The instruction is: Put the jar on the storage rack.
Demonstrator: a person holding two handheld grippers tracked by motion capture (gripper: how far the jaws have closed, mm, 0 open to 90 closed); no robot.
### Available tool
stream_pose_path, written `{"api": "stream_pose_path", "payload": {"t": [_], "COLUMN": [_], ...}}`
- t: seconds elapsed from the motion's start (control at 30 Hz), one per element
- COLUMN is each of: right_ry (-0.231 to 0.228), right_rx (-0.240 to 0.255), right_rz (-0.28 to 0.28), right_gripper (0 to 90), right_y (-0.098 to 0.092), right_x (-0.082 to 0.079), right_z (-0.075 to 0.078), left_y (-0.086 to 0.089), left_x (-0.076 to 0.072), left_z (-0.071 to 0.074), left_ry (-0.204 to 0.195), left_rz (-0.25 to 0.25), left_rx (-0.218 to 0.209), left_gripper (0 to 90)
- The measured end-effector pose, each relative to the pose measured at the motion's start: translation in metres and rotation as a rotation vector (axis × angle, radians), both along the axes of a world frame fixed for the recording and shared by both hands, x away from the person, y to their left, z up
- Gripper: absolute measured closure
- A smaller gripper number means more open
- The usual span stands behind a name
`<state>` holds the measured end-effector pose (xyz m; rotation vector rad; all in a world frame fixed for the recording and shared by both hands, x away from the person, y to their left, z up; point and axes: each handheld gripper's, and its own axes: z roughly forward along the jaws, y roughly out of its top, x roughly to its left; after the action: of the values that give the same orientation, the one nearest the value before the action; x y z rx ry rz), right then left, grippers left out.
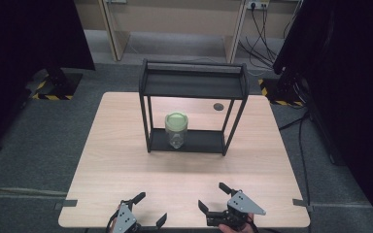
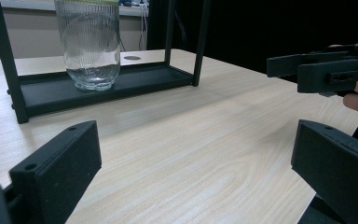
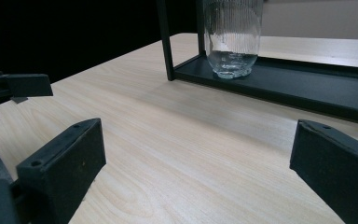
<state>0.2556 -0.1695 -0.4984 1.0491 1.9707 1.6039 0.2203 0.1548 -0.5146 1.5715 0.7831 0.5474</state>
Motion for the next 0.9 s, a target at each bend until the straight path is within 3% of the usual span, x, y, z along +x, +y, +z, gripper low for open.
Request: {"api": "stream_pose_path", "payload": {"t": [0.37, 0.9], "right_ry": [0.015, -0.002], "right_rx": [0.012, 0.021], "right_rz": [-0.015, -0.034], "right_gripper": [3.6, 3.7], "right_y": [-0.006, -0.012], "right_x": [-0.007, -0.013], "right_z": [-0.006, -0.002], "left_y": [0.0, -0.001], "left_x": [0.0, 0.0], "left_z": [0.0, 0.0], "left_ry": [0.001, 0.001], "left_rz": [-0.001, -0.002], "left_rx": [0.002, 0.001], "left_gripper": [0.9, 0.9]}}
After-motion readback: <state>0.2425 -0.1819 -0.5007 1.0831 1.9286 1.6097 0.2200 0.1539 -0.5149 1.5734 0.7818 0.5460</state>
